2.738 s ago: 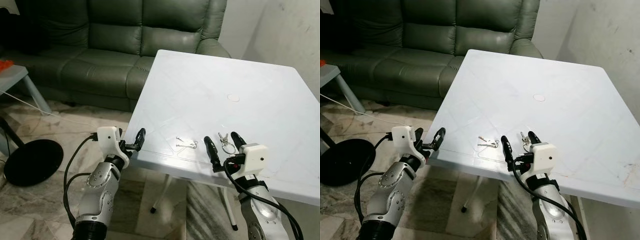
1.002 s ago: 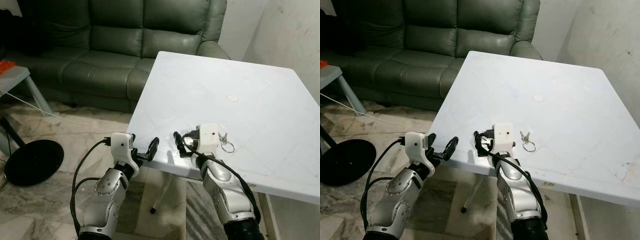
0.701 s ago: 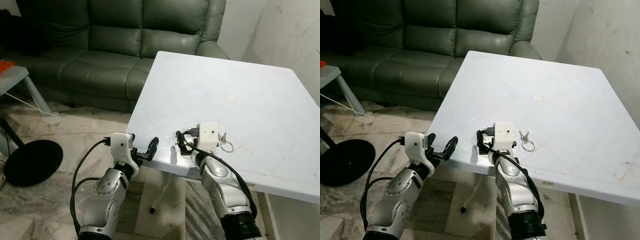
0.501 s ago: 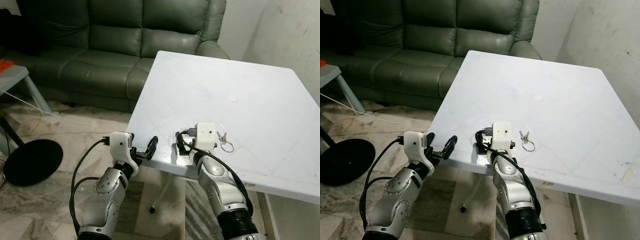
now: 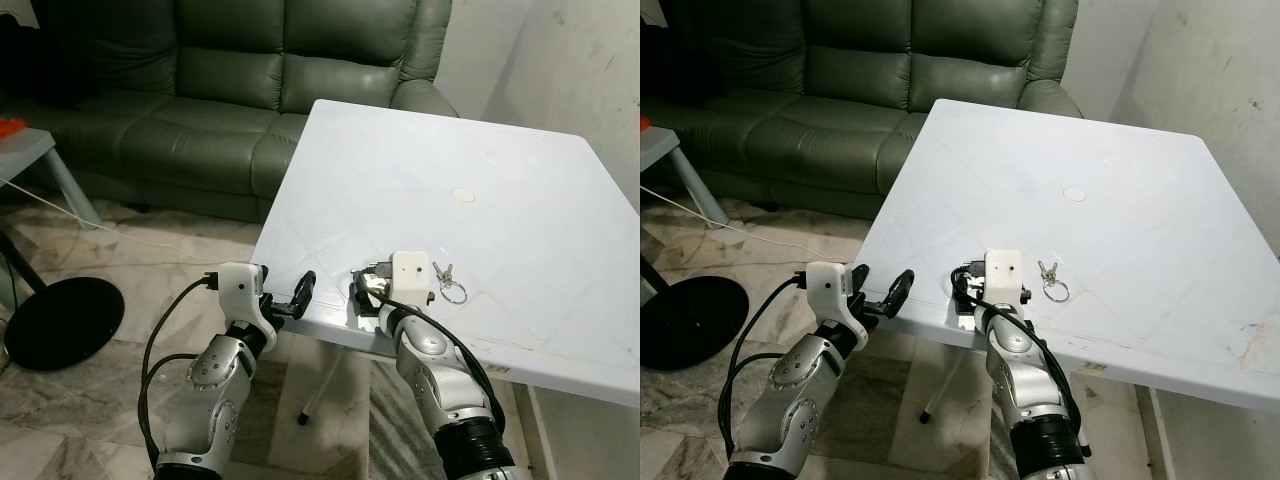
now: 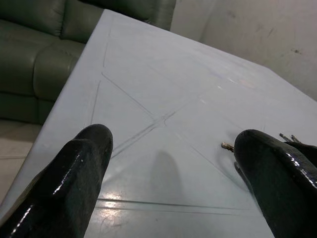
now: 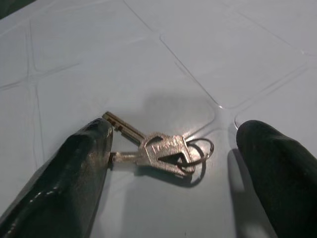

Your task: Hang keys on a hook

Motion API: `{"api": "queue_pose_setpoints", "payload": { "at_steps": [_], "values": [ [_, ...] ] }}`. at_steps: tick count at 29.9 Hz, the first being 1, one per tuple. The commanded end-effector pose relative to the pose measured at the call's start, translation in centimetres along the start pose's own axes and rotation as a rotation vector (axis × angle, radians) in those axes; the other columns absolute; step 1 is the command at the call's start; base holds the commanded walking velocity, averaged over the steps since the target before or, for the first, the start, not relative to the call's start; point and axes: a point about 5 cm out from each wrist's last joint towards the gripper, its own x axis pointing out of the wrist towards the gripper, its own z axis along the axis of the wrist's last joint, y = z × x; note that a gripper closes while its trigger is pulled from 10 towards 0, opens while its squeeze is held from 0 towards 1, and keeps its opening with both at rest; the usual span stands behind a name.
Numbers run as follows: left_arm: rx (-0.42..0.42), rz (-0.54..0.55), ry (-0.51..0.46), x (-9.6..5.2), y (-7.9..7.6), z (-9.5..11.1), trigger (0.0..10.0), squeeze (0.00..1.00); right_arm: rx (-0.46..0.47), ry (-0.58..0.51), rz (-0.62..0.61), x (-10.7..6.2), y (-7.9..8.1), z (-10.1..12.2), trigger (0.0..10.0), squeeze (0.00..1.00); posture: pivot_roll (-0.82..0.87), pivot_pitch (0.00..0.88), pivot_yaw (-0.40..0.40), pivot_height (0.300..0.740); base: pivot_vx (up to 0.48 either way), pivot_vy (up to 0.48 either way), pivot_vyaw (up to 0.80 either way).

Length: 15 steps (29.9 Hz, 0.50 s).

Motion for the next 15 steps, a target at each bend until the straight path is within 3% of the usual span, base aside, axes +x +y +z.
{"api": "queue_pose_setpoints", "payload": {
  "at_steps": [1,2,6,7,15],
  "values": [
    [-0.01,-0.005,-0.005,0.0,-0.5,0.1,10.0,0.0,0.002,0.002,-0.03,-0.07,-0.45,-0.09,4.7,0.0,-0.01,0.038,-0.082,0.74,0.0,0.0,0.0],
    [-0.01,-0.005,-0.004,0.0,-0.49,0.09,10.0,0.0,0.011,-0.008,-0.03,-0.11,-0.47,-0.05,1.8,0.0,-0.01,0.038,-0.082,0.74,0.0,0.0,0.0],
    [-0.01,-0.005,-0.004,0.02,-0.46,0.12,10.0,0.0,0.012,-0.012,-0.032,-0.11,-0.54,-0.03,1.4,0.0,-0.01,0.037,-0.082,0.74,0.0,0.0,0.0],
    [-0.01,-0.005,-0.004,0.03,-0.46,0.12,10.0,0.0,0.008,-0.012,-0.035,-0.12,-0.6,-0.03,0.0,0.0,-0.01,0.037,-0.082,0.74,0.0,0.0,0.0],
    [-0.012,-0.006,-0.003,0.12,-0.53,0.14,10.0,0.0,0.016,-0.029,-0.028,-0.2,-0.71,0.15,0.0,0.0,-0.01,0.034,-0.081,0.74,0.0,0.0,0.0]
  ]
}}
